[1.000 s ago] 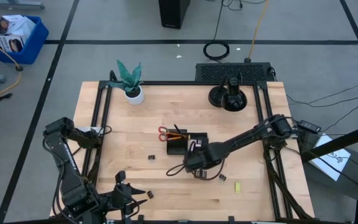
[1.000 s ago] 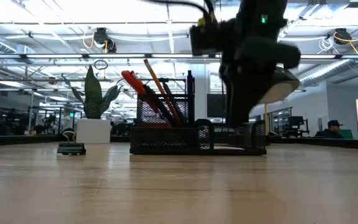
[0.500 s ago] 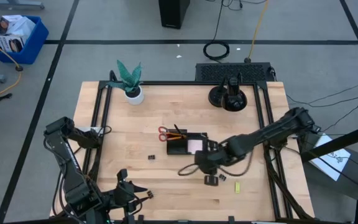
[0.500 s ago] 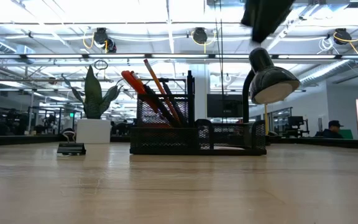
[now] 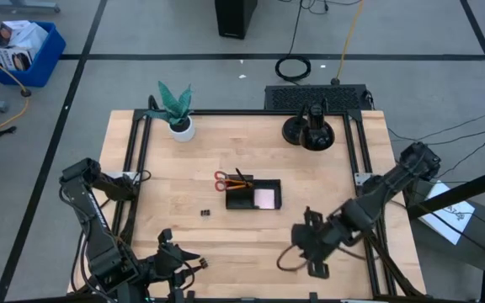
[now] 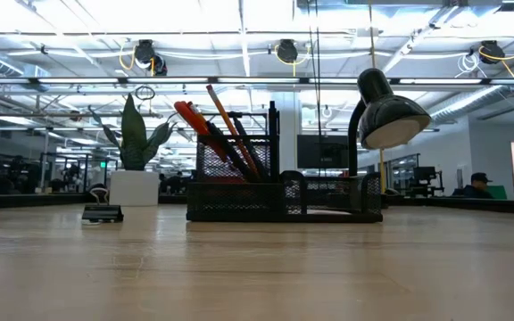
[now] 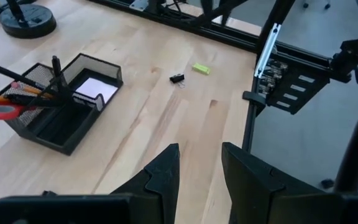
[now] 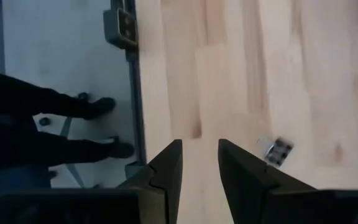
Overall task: Pick and place office supplies into organizer
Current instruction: Put the green eraser into the desk organizer
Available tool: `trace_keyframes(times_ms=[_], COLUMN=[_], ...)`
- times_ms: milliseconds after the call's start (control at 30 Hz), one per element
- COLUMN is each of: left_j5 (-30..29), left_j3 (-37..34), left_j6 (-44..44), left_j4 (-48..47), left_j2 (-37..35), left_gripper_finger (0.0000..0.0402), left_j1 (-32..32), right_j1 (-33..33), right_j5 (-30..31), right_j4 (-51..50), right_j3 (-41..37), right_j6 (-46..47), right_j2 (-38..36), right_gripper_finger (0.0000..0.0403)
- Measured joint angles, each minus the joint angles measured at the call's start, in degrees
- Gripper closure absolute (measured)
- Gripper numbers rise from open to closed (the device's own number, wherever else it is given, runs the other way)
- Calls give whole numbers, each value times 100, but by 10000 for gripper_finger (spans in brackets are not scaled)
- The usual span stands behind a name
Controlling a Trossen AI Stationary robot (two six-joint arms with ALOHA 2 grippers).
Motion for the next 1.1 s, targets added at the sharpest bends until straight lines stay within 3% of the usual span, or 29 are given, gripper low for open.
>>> trace_keyframes(times_ms=[333, 800, 1100], left_j5=[28, 197, 202], left_j3=[0, 0, 0], left_j6=[-80, -41, -24], left_j4=[6, 8, 6], left_j2=[0, 0, 0], left_gripper_finger=[277, 277, 277], left_j1=[113, 295, 295], right_j1=[703, 817, 894], right_j5=[249, 147, 153], right_j4=[-437, -1091, -1028], right_j3=[0, -3, -4], right_j6=[1731, 5116, 5636], right_j2=[228, 820, 892], right_gripper_finger=[310, 307, 307])
